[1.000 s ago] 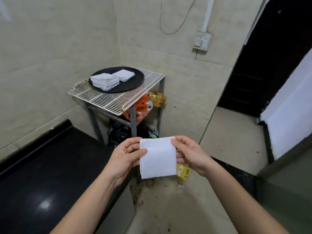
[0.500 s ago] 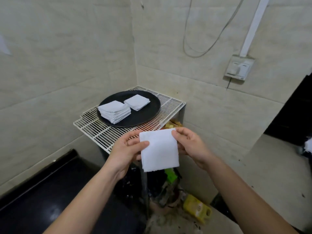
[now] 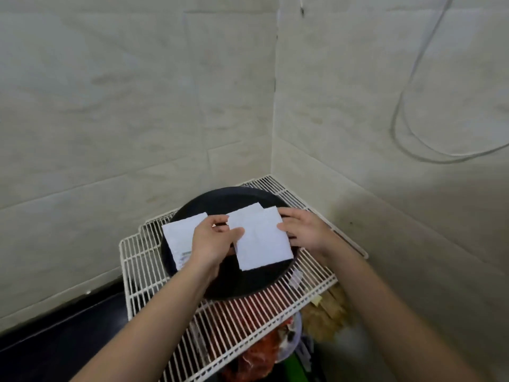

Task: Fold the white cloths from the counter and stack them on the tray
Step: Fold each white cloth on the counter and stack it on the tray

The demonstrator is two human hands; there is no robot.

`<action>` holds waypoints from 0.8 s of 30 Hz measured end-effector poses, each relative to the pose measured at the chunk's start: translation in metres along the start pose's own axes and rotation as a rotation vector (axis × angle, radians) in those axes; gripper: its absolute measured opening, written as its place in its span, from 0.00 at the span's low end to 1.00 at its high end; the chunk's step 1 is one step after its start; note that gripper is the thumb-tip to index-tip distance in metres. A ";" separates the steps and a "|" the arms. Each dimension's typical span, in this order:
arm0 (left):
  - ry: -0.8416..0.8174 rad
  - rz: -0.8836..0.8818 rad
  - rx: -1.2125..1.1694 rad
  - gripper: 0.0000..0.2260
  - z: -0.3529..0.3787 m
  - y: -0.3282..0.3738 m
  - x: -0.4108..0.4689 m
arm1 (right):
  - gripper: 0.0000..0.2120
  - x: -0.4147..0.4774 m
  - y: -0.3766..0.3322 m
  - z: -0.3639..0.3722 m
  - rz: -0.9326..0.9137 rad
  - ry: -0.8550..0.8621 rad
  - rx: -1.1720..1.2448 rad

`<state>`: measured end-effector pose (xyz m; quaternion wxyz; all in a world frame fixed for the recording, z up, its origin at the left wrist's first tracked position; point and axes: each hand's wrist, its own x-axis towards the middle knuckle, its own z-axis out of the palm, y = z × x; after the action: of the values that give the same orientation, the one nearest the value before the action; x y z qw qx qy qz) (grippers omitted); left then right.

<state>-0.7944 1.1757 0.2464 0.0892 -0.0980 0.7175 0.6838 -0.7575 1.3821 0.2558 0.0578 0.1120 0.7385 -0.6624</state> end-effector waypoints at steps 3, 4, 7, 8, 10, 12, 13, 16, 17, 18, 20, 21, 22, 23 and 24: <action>0.101 0.033 0.090 0.18 0.019 0.008 0.040 | 0.19 0.058 -0.005 -0.013 -0.027 -0.028 -0.066; 0.130 0.036 0.137 0.19 0.022 0.011 0.052 | 0.20 0.075 -0.005 -0.014 -0.030 -0.036 -0.090; 0.162 0.021 0.289 0.23 0.025 0.015 0.080 | 0.21 0.112 -0.003 -0.012 -0.037 -0.057 -0.191; 0.163 0.010 0.342 0.24 0.025 0.014 0.087 | 0.22 0.121 -0.001 -0.011 -0.044 -0.059 -0.235; 0.169 -0.005 0.426 0.24 0.026 0.012 0.099 | 0.23 0.136 0.003 -0.008 -0.063 -0.057 -0.330; 0.167 -0.012 0.508 0.25 0.026 0.009 0.106 | 0.23 0.143 0.007 -0.005 -0.075 -0.061 -0.385; 0.166 -0.011 0.544 0.26 0.026 0.008 0.108 | 0.23 0.147 0.008 -0.004 -0.076 -0.067 -0.395; 0.154 -0.012 0.646 0.24 0.030 0.007 0.111 | 0.23 0.152 0.013 -0.004 -0.072 -0.077 -0.417; 0.151 -0.006 0.670 0.23 0.030 0.006 0.111 | 0.23 0.153 0.014 -0.005 -0.072 -0.076 -0.425; 0.151 -0.002 0.696 0.22 0.031 0.006 0.111 | 0.23 0.153 0.015 -0.005 -0.074 -0.079 -0.436; 0.153 0.010 0.752 0.22 0.032 0.008 0.111 | 0.23 0.154 0.015 -0.007 -0.090 -0.094 -0.481; 0.152 0.016 0.784 0.23 0.032 0.009 0.110 | 0.23 0.154 0.014 -0.007 -0.110 -0.095 -0.514; 0.153 0.035 0.828 0.24 0.031 0.011 0.109 | 0.23 0.152 0.013 -0.009 -0.138 -0.089 -0.550; 0.152 0.075 0.886 0.25 0.031 0.013 0.105 | 0.22 0.150 0.012 -0.010 -0.177 -0.074 -0.584; 0.144 0.137 0.954 0.25 0.030 0.014 0.101 | 0.22 0.148 0.012 -0.012 -0.225 -0.054 -0.625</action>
<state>-0.8956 1.2047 0.2324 0.0289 -0.0459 0.9600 0.2746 -0.8969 1.4078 0.2113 0.0355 -0.0107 0.9119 -0.4088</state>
